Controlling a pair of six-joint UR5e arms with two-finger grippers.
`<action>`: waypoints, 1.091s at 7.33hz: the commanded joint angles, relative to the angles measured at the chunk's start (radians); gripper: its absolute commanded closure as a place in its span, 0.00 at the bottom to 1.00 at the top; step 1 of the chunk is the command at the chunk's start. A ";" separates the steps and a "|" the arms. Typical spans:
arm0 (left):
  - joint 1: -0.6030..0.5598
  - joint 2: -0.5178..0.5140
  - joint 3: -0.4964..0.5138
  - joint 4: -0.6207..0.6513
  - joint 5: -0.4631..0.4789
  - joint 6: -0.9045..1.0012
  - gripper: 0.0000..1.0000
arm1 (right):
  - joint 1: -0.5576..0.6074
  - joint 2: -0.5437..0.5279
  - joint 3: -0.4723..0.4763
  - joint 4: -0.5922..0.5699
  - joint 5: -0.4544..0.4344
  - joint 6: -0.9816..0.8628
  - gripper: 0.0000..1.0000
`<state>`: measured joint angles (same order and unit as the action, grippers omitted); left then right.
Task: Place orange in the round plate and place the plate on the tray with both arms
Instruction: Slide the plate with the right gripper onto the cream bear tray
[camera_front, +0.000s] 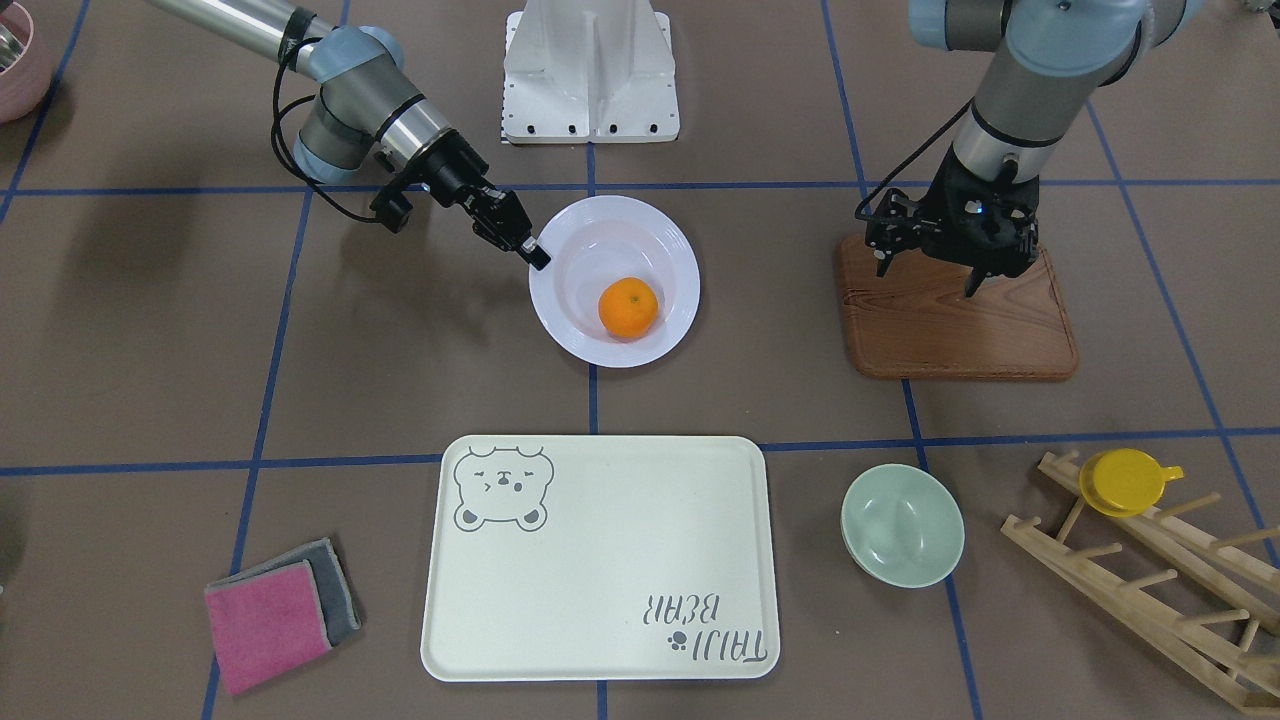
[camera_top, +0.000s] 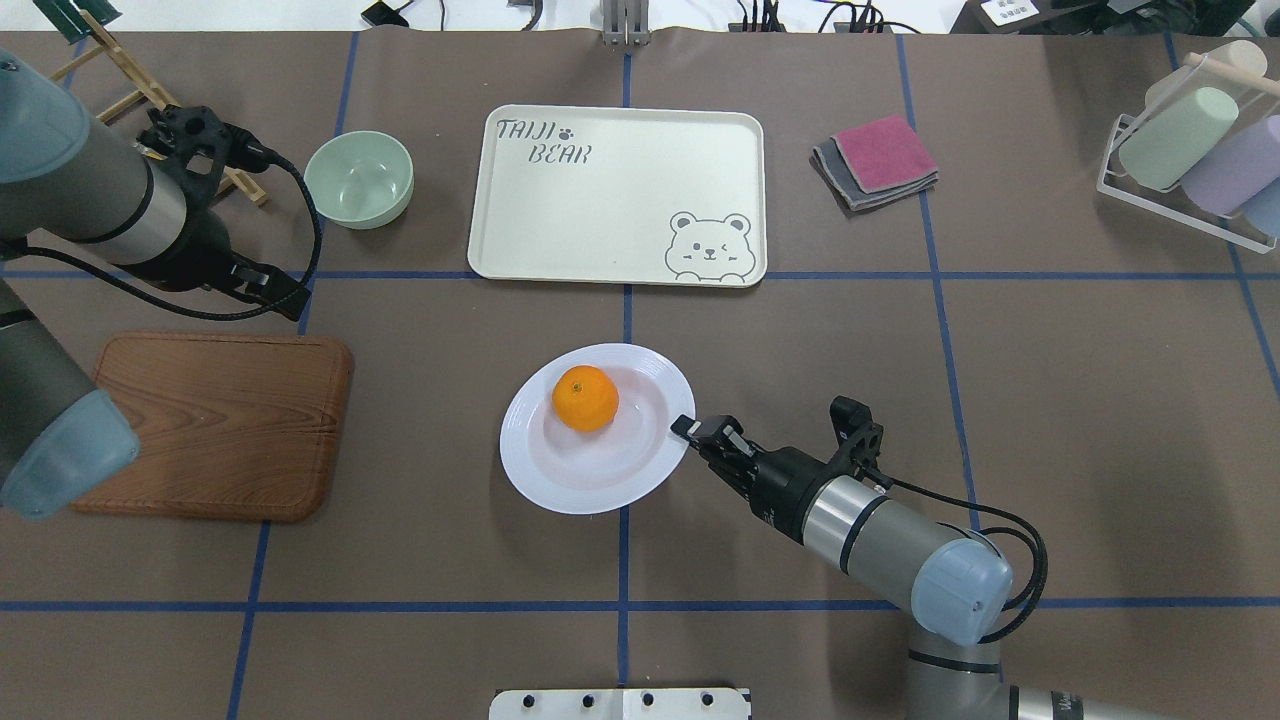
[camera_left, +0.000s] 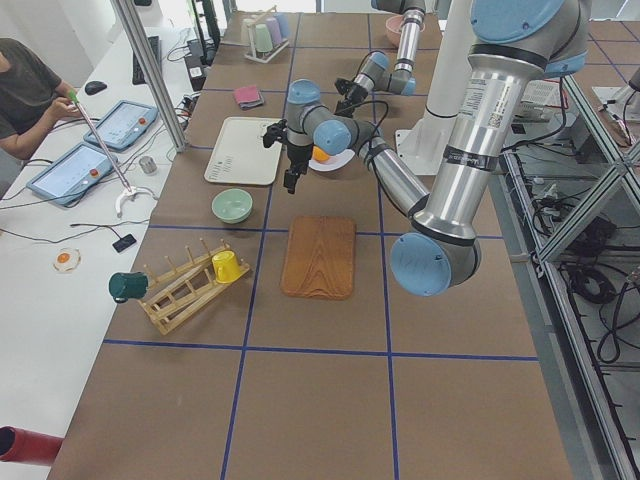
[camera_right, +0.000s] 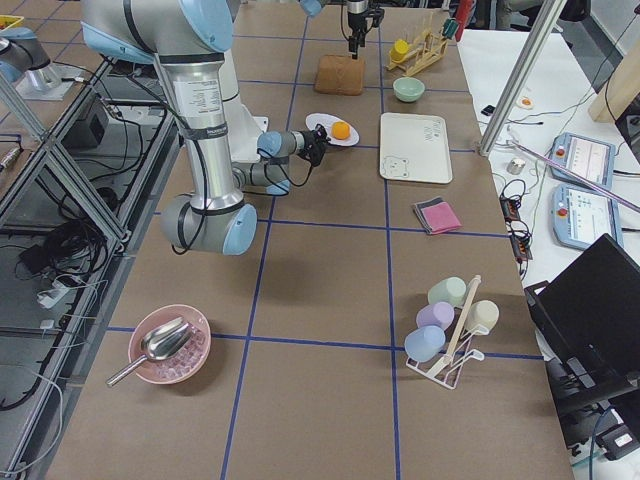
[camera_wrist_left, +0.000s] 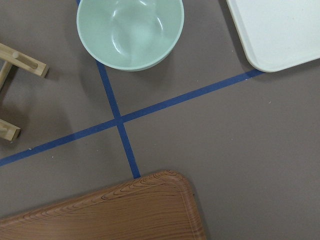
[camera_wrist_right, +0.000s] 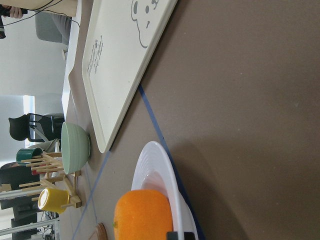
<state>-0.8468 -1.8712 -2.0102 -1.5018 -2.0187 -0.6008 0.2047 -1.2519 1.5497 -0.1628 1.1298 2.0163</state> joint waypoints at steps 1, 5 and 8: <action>-0.002 -0.008 -0.002 0.000 0.000 -0.002 0.01 | 0.001 0.003 0.039 0.000 -0.112 0.016 1.00; -0.005 -0.006 -0.044 0.009 0.002 -0.028 0.01 | 0.186 0.160 -0.149 -0.014 -0.133 0.142 1.00; -0.005 0.000 -0.074 0.009 0.002 -0.036 0.01 | 0.278 0.379 -0.406 -0.221 -0.099 0.235 1.00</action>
<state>-0.8513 -1.8731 -2.0730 -1.4927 -2.0172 -0.6349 0.4499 -0.9460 1.2238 -0.2692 1.0164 2.2052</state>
